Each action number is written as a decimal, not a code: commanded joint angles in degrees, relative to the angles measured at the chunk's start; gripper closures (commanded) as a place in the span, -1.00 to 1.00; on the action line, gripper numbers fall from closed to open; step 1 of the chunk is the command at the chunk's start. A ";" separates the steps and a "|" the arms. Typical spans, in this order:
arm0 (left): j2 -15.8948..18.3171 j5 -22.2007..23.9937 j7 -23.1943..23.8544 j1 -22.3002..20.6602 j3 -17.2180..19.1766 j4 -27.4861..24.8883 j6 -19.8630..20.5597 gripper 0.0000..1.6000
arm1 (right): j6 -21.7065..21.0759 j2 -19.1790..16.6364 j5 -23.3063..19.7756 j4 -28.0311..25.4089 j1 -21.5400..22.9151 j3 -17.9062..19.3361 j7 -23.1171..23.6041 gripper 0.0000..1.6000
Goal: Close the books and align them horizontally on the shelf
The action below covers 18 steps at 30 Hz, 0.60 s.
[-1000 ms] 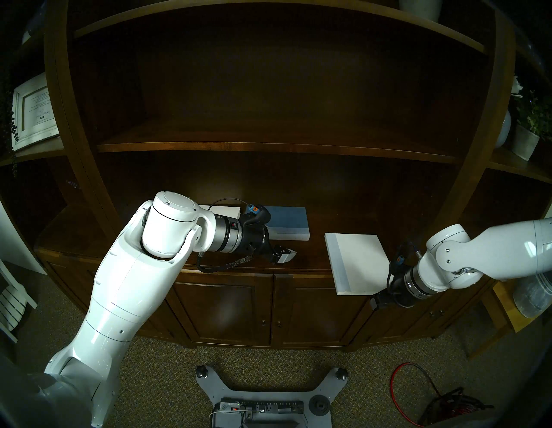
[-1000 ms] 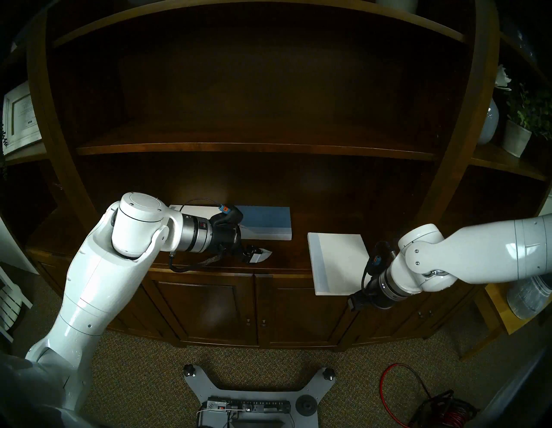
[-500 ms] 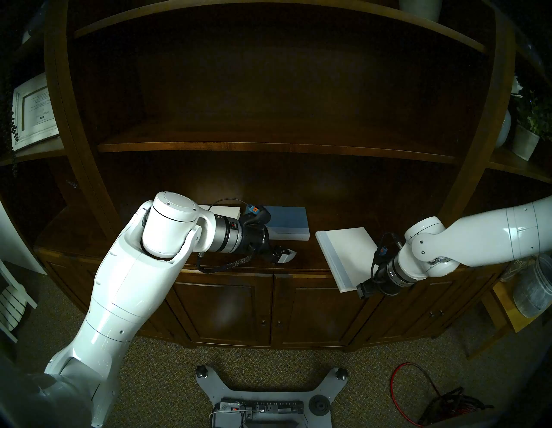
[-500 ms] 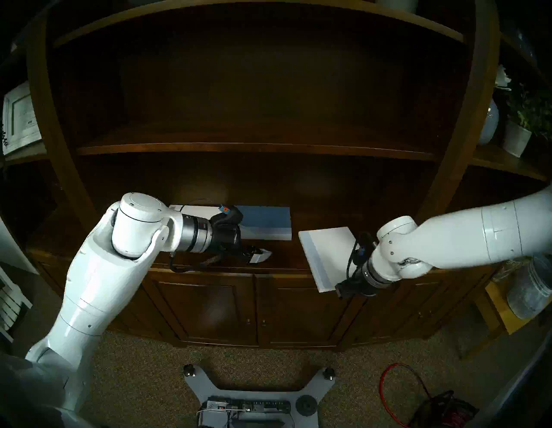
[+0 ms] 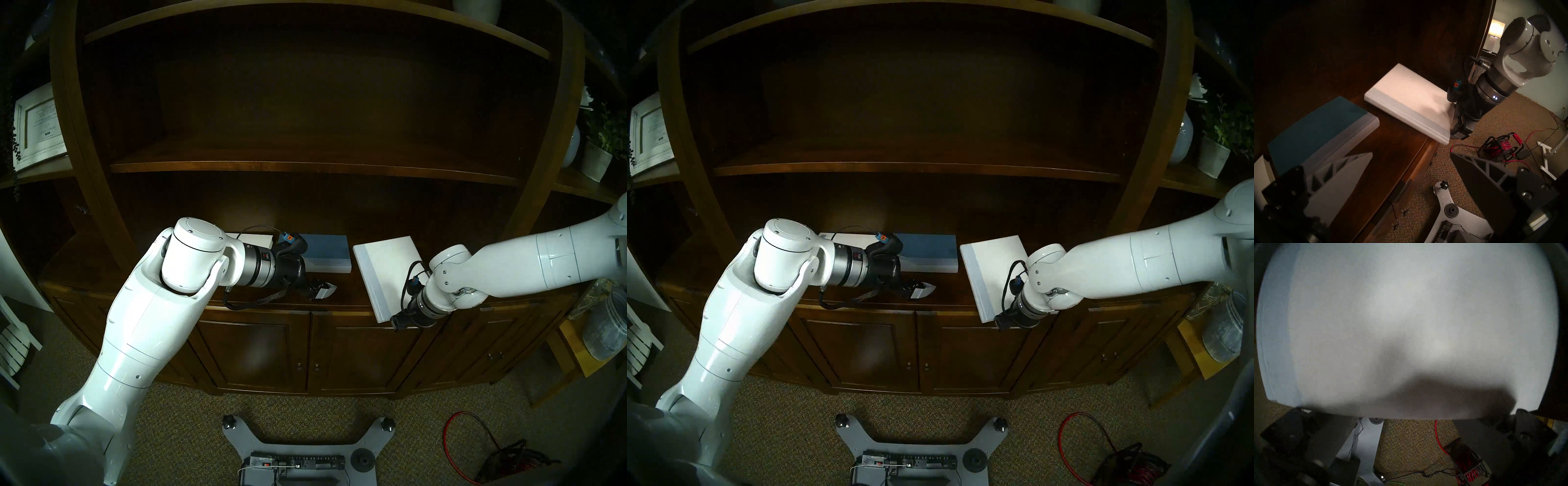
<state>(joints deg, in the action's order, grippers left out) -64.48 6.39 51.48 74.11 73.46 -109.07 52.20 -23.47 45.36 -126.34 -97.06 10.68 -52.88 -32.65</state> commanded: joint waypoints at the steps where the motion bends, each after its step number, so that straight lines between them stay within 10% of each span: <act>1: -0.19 -0.20 -0.12 -1.95 0.34 -1.10 -0.43 -1.00 | -0.77 5.90 -2.19 5.76 -2.73 4.71 -6.28 -1.00; 18: -0.17 -0.48 0.06 -2.17 0.23 -1.08 -0.41 -1.00 | 0.36 5.24 -12.75 -4.35 3.73 3.53 -21.88 -1.00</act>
<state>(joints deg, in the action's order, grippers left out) -64.46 6.03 51.54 73.83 73.39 -109.08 52.18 -24.16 51.56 -138.14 -97.69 9.73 -50.39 -50.61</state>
